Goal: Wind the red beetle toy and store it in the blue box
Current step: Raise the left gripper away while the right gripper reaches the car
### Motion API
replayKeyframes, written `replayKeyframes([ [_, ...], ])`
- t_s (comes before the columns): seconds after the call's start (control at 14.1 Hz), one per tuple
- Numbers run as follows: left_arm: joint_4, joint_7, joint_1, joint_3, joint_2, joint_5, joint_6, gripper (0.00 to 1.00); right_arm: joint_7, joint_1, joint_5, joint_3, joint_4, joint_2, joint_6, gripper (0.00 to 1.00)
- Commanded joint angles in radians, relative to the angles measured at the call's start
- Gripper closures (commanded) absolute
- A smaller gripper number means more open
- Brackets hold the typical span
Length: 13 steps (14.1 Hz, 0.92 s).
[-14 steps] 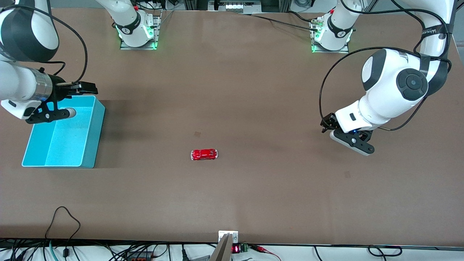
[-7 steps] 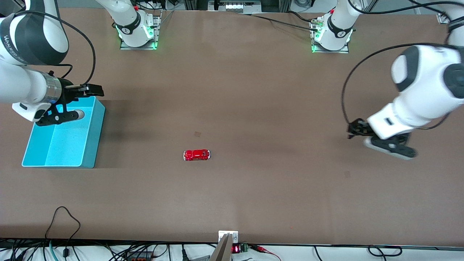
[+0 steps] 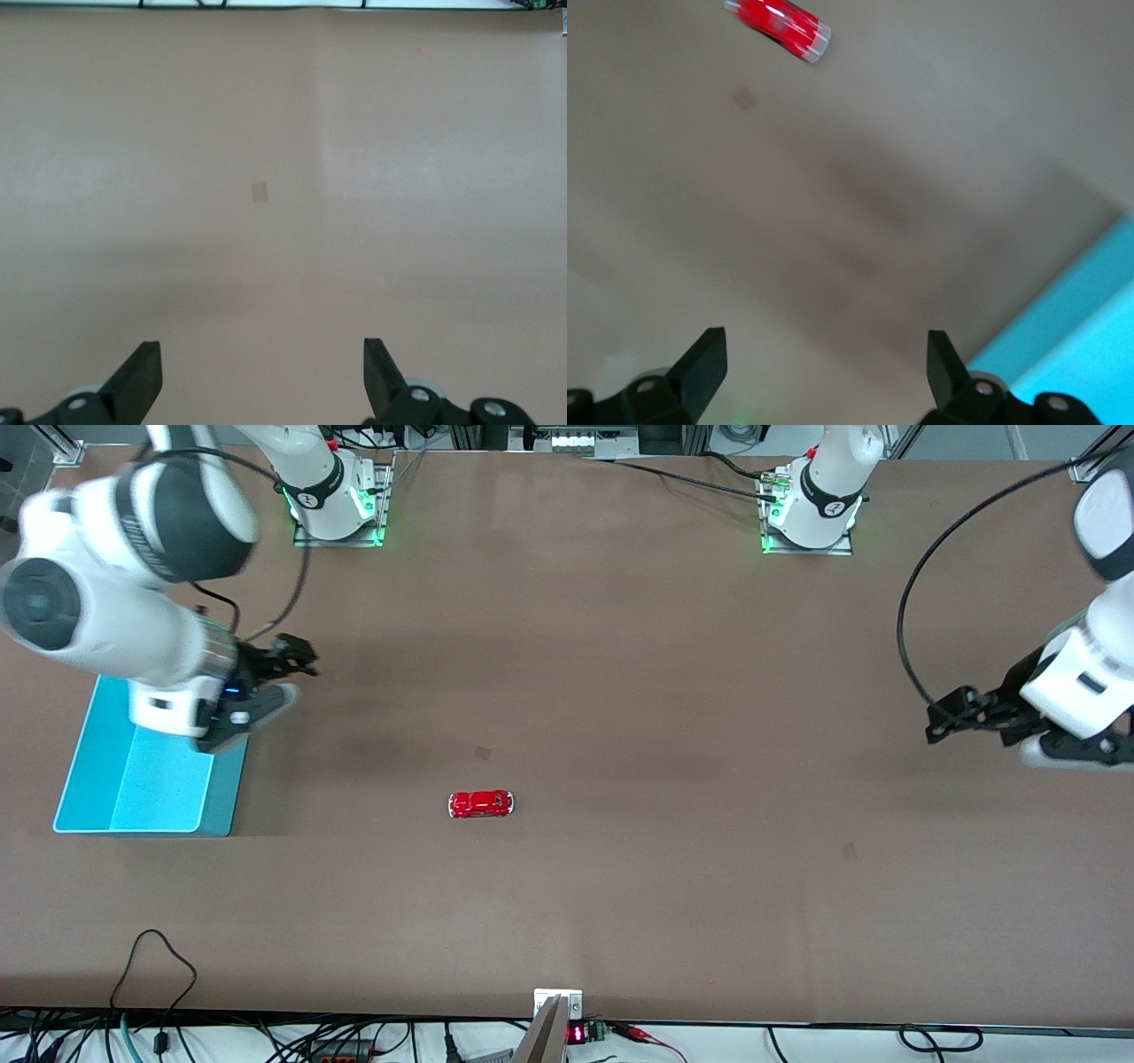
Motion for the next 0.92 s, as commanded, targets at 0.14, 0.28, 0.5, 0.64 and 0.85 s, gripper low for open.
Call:
replayKeyframes([
  [0.14,-0.015,-0.007,0.01,0.013,-0.074,-0.013,-0.093,0.0,-0.161,0.151,-0.024,0.012,0.005,0.113,0.203,0.0],
  [0.28,-0.024,-0.007,0.017,0.013,-0.079,-0.013,-0.104,0.0,-0.175,0.194,-0.09,0.012,0.007,0.168,0.301,0.0],
  [0.5,-0.023,-0.007,0.017,0.011,-0.071,-0.011,-0.09,0.0,-0.276,0.218,-0.146,0.012,0.008,0.277,0.456,0.0],
  [0.64,-0.023,-0.007,0.017,0.011,-0.07,-0.013,-0.092,0.0,-0.331,0.218,-0.149,0.012,0.01,0.34,0.55,0.0],
  [0.85,-0.021,0.014,0.052,-0.018,-0.068,-0.013,-0.095,0.0,-0.385,0.231,-0.152,0.01,0.051,0.428,0.636,0.0],
])
